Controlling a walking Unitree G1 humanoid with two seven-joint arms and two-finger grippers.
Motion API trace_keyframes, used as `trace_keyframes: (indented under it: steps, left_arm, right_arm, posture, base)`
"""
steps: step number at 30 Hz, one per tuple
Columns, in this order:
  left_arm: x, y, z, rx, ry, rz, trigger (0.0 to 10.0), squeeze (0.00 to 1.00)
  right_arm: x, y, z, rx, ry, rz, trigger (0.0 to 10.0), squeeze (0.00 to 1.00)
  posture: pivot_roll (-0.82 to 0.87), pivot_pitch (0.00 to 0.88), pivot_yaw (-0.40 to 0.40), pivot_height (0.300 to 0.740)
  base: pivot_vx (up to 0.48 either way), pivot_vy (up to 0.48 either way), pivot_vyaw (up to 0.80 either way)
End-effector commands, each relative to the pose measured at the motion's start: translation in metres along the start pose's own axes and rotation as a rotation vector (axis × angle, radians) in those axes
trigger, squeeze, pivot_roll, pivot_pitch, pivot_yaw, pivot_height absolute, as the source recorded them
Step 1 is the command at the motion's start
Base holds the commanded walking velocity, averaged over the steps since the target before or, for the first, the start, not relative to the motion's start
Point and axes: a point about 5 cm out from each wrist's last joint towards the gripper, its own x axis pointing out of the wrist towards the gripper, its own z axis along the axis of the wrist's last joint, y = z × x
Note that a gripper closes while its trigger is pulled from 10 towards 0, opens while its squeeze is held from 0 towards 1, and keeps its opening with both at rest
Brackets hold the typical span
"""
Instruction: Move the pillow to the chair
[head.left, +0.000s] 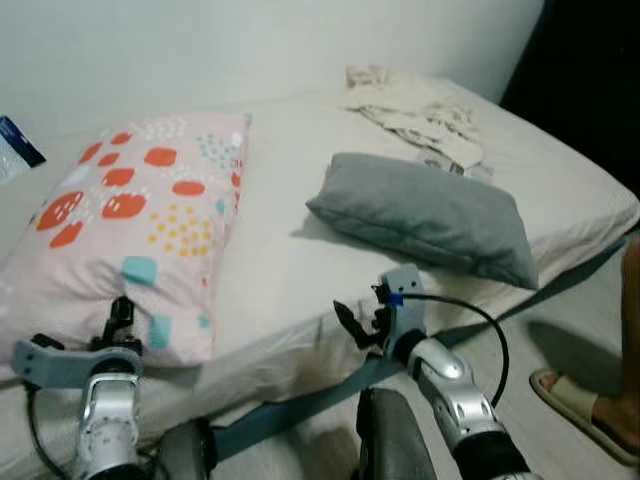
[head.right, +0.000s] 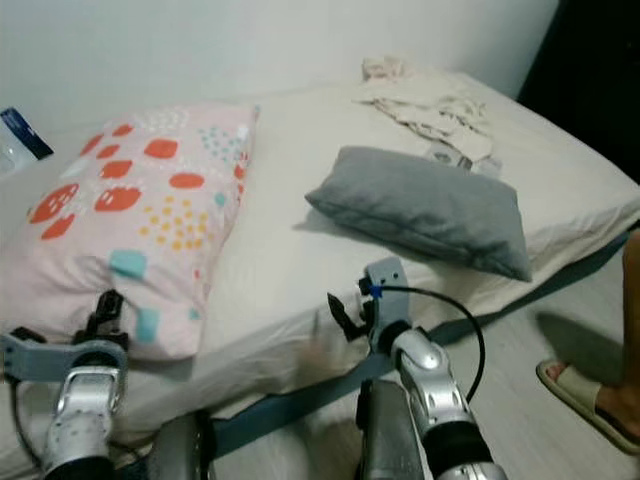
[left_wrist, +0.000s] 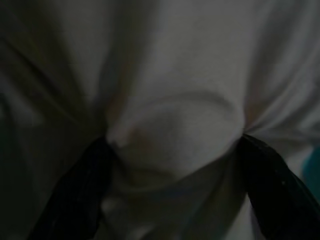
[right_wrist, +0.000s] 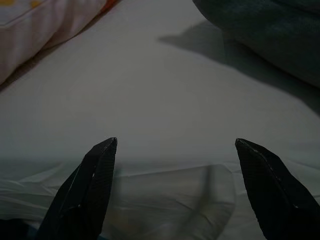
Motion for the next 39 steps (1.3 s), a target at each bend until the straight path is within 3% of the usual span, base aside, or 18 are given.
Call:
trace_keyframes:
  steps: [1,3,4,5,6,8,9,10,11,12,13,16,24,33,35,36,38,39]
  left_arm:
    - [0.001,-0.002,-0.009,-0.052,0.03,-0.008,10.0,1.0]
    - [0.004,-0.004,-0.012,-0.09,0.029,-0.003,10.0,1.0]
    - [0.006,-0.004,-0.012,-0.094,0.026,-0.002,10.0,0.81]
    - [0.007,-0.005,-0.013,-0.091,0.03,-0.01,10.0,0.27]
    - [0.008,-0.006,-0.015,-0.063,0.043,-0.024,10.0,0.02]
    - [0.009,-0.01,-0.023,0.021,0.088,-0.058,10.0,0.0]
    - [0.009,-0.01,-0.023,0.021,0.088,-0.058,10.0,0.0]
    - [0.01,-0.012,-0.033,0.139,0.153,-0.072,5.0,0.0]
    - [0.01,-0.013,-0.036,0.164,0.168,-0.073,5.0,0.0]
    - [0.011,-0.014,-0.041,0.23,0.203,-0.082,0.0,0.0]
    - [0.01,-0.014,-0.047,0.28,0.236,-0.085,0.0,0.0]
    - [0.01,-0.015,-0.054,0.328,0.271,-0.091,0.0,0.0]
    - [0.009,-0.02,-0.06,0.343,0.317,-0.134,0.0,0.0]
    - [-0.003,-0.033,-0.081,0.412,0.56,-0.364,0.0,0.0]
    - [-0.018,-0.041,-0.09,0.47,0.728,-0.547,0.0,0.0]
    - [-0.018,-0.041,-0.09,0.47,0.728,-0.547,0.0,0.0]
    - [-0.032,-0.045,-0.092,0.476,0.861,-0.661,0.0,0.0]
    - [-0.032,-0.045,-0.092,0.476,0.861,-0.661,0.0,0.0]
  right_arm:
    - [0.001,0.001,0.0,0.008,-0.001,-0.001,10.0,0.0]
    - [0.001,0.001,-0.001,0.011,-0.003,-0.003,10.0,0.0]
    - [0.001,0.001,-0.001,0.011,-0.002,-0.004,10.0,0.0]
    - [0.001,0.001,-0.002,0.011,-0.001,-0.004,10.0,0.0]
    - [0.0,0.002,-0.003,0.01,0.001,-0.004,10.0,0.0]
    - [0.001,0.002,-0.004,0.01,0.004,-0.003,10.0,0.0]
    - [0.001,0.002,-0.004,0.01,0.004,-0.003,10.0,0.0]
    - [0.001,0.003,-0.005,0.009,0.007,-0.003,10.0,0.0]
    - [0.001,0.003,-0.005,0.009,0.008,-0.002,10.0,0.0]
    - [0.002,0.003,-0.005,0.009,0.008,-0.003,10.0,0.0]
    - [0.002,0.004,-0.005,0.009,0.008,-0.004,10.0,0.0]
    - [0.003,0.004,-0.005,0.01,0.007,-0.006,10.0,0.0]
    - [0.003,0.005,-0.005,0.015,0.004,-0.016,10.0,0.0]
    - [0.003,0.003,-0.005,0.009,0.004,-0.027,10.0,0.0]
    - [0.003,0.002,-0.004,0.009,0.003,-0.031,10.0,0.0]
    - [0.003,0.002,-0.004,0.009,0.003,-0.031,10.0,0.0]
    - [0.004,0.002,-0.005,0.011,0.003,-0.031,10.0,0.0]
    - [0.004,0.002,-0.005,0.011,0.003,-0.031,10.0,0.0]
  posture:
    - [-0.06,0.155,-0.047,0.556]
    - [-0.06,0.157,-0.044,0.556]
    - [-0.06,0.16,-0.043,0.556]
    - [-0.06,0.161,-0.044,0.556]
    - [-0.06,0.16,-0.043,0.556]
    - [-0.06,0.162,-0.041,0.556]
    - [-0.06,0.162,-0.041,0.556]
    - [-0.05,0.165,-0.038,0.556]
    - [-0.05,0.165,-0.038,0.556]
    - [-0.05,0.168,-0.035,0.556]
    - [-0.05,0.169,-0.032,0.556]
    - [-0.05,0.171,-0.029,0.556]
    - [-0.05,0.171,-0.024,0.556]
    - [-0.05,0.155,-0.019,0.556]
    - [-0.04,0.145,-0.018,0.556]
    - [-0.04,0.145,-0.018,0.556]
    - [-0.04,0.139,-0.018,0.556]
    - [-0.04,0.139,-0.018,0.556]
  base:
    - [0.0,0.0,0.0]
    - [0.0,0.0,0.0]
    - [0.0,0.0,0.0]
    - [0.0,0.0,0.0]
    - [0.0,0.0,0.0]
    - [0.0,0.0,0.0]
    - [0.0,0.0,0.0]
    - [0.0,0.0,0.0]
    - [0.0,0.0,0.0]
    - [0.0,0.0,0.0]
    - [0.0,0.0,0.0]
    - [0.0,0.0,0.0]
    - [0.0,0.0,0.0]
    - [0.0,0.0,0.0]
    - [0.0,0.0,0.0]
    - [0.0,0.0,0.0]
    - [0.0,0.0,0.0]
    - [0.0,0.0,0.0]
